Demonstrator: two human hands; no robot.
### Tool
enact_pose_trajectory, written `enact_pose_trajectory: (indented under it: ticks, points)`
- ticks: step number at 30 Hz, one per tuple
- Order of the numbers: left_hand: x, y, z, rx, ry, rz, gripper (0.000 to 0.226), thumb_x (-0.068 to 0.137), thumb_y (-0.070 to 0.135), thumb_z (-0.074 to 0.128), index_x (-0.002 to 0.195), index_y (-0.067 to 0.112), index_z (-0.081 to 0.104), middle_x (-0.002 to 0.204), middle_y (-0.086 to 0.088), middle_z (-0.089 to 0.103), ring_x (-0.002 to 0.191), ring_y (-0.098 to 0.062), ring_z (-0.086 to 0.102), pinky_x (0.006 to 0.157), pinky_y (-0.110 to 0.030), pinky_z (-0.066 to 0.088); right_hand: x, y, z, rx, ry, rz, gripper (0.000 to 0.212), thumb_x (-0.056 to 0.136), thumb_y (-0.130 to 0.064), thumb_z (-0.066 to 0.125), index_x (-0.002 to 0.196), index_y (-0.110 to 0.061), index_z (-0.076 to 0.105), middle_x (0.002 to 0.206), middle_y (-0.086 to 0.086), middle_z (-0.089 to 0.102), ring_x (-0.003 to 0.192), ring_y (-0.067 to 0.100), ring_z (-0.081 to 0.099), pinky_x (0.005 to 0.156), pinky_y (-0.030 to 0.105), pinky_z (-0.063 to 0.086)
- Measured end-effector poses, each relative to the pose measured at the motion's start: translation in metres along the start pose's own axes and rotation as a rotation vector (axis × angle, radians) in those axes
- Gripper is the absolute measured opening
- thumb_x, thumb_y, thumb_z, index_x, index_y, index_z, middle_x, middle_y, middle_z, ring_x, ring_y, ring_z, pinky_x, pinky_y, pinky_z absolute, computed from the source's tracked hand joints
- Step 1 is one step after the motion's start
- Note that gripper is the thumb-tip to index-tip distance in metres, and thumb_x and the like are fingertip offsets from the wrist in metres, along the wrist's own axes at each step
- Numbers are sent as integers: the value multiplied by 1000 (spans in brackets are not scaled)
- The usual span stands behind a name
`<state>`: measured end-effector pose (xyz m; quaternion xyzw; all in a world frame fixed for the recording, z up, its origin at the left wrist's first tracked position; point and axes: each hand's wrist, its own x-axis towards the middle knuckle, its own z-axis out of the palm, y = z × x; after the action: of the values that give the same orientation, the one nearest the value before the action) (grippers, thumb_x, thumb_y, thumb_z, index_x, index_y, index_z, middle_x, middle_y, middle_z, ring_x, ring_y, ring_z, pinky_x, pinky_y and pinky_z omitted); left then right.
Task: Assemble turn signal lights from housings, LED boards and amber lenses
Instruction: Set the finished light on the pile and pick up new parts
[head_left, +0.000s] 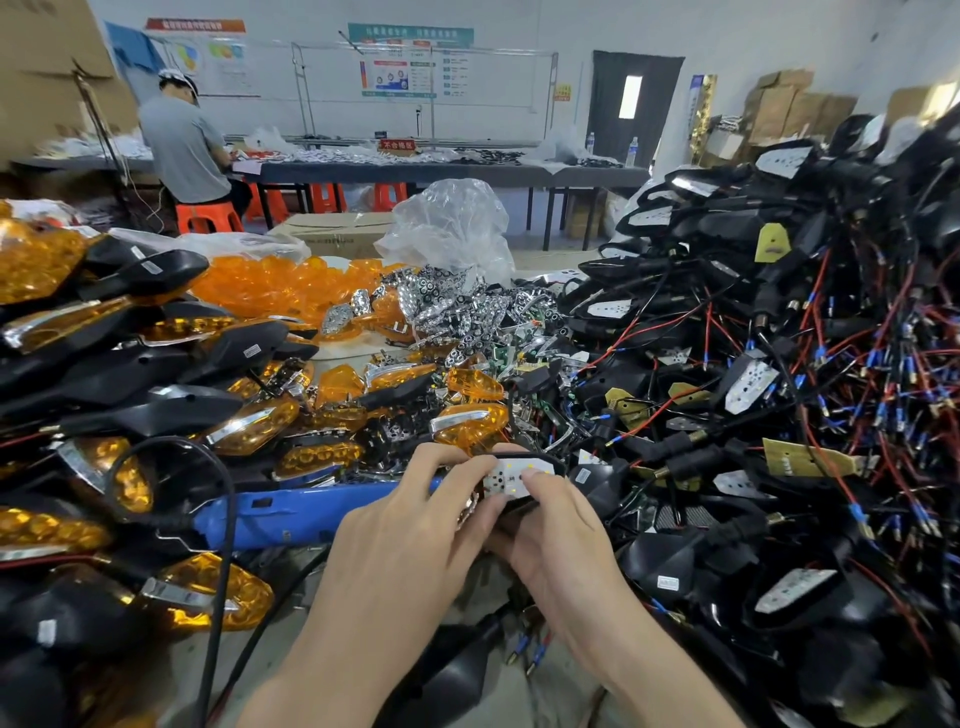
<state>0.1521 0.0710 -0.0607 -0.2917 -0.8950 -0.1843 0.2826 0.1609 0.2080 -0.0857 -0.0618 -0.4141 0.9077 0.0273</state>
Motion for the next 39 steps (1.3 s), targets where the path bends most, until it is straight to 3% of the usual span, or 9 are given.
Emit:
enact_pose_trajectory:
  ticks: [4, 8, 14, 17, 21, 25, 29, 33, 39]
  points:
    - [-1, 1, 0, -119, 76, -46, 36, 100, 47, 40, 112, 27, 68, 108, 15, 54, 61, -10, 59, 44, -30, 47, -1, -3, 1, 30, -25, -5, 33, 100, -14, 42, 113, -9, 72, 112, 23, 73, 101, 28, 71, 74, 36, 60]
    - [2, 0, -6, -500, 262, -224, 27, 101, 44, 41, 99, 36, 66, 92, 13, 63, 83, -5, 64, 67, -13, 47, 1, -7, 2, 76, -16, 8, 35, 105, -8, 32, 112, -5, 66, 103, 22, 76, 94, 27, 76, 70, 38, 62]
    - [8, -8, -13, -990, 336, -617, 53, 95, 69, 33, 99, 34, 74, 88, 6, 69, 80, -13, 67, 73, -28, 50, -1, -12, 3, 83, -5, 37, 35, 107, -10, 29, 118, -4, 62, 112, 27, 73, 105, 34, 73, 75, 39, 63]
    - [11, -10, -17, -1211, 351, -715, 56, 89, 76, 40, 95, 32, 74, 78, 4, 66, 64, -16, 64, 55, -28, 50, -1, -13, 3, 85, 7, 41, 35, 108, -12, 29, 118, -5, 61, 112, 26, 73, 106, 35, 73, 74, 37, 63]
    - [13, -16, -16, -1399, 310, -853, 50, 84, 63, 55, 102, 18, 66, 71, 1, 65, 58, -14, 65, 36, -22, 42, 0, -13, 2, 83, 25, 40, 35, 108, -13, 30, 118, -5, 62, 110, 25, 74, 103, 35, 74, 72, 35, 62]
    - [17, -26, -11, -1549, 240, -1026, 19, 101, 26, 53, 105, 13, 67, 96, -7, 66, 77, -19, 65, 50, -27, 54, 0, -14, 2, 87, 26, 38, 35, 107, -13, 30, 122, 1, 59, 111, 26, 73, 105, 36, 73, 73, 36, 63]
    - [18, -29, -12, -1653, 223, -865, 33, 94, -7, 50, 123, 3, 62, 85, -3, 62, 83, -19, 62, 66, -29, 58, -1, -16, 1, 101, 13, 33, 35, 107, -14, 31, 123, 0, 58, 113, 26, 73, 107, 35, 73, 75, 36, 63]
    - [17, -29, -18, -1686, 258, -815, 36, 94, -5, 50, 126, 6, 59, 83, -5, 66, 92, -22, 69, 74, -31, 60, 0, -16, 0, 114, 12, 27, 34, 107, -13, 31, 121, -1, 59, 114, 27, 73, 107, 35, 72, 75, 37, 63]
    - [14, -29, -20, -1896, 251, -909, 36, 97, 13, 39, 124, 3, 60, 72, 0, 52, 67, -15, 61, 69, -31, 60, 0, -15, -2, 115, 3, 24, 34, 107, -13, 31, 122, -2, 58, 114, 26, 73, 107, 34, 73, 76, 38, 63]
